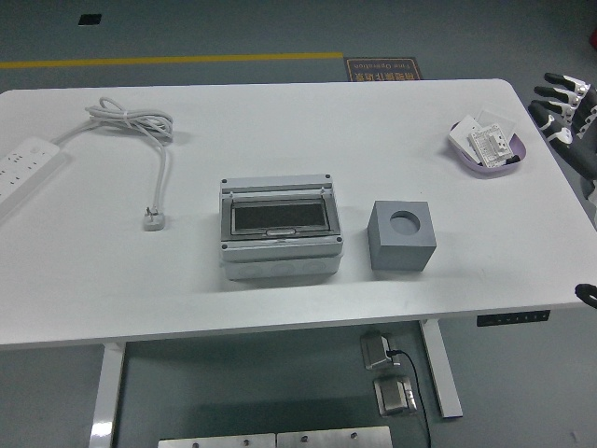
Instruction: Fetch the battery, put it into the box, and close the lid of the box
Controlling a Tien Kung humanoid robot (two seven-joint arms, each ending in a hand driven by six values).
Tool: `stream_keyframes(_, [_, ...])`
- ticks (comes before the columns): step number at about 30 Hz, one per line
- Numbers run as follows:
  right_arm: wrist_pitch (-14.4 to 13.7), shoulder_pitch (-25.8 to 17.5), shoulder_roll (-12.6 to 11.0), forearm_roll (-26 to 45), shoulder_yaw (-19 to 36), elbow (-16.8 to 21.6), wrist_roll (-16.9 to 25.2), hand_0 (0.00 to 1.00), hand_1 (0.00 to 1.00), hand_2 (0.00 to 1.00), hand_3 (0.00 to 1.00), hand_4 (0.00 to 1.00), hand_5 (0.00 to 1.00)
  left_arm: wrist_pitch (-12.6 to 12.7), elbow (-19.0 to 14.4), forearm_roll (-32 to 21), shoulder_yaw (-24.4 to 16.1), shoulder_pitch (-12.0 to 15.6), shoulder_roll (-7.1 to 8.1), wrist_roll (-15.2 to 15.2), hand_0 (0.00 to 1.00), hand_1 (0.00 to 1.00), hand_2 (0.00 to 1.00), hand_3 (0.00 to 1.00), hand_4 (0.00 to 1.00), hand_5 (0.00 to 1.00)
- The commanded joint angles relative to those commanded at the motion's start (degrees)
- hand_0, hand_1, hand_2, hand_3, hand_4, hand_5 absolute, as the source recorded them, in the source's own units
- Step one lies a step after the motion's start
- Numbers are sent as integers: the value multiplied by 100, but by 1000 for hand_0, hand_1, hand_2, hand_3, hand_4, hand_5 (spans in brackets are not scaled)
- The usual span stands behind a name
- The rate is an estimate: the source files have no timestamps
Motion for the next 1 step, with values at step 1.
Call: stream_keyframes(1, [4, 4, -11, -7, 0, 2, 2, 887, 696, 727, 754, 970, 556, -1, 0, -5, 5, 10, -4, -5, 598, 515, 602, 647, 722, 258])
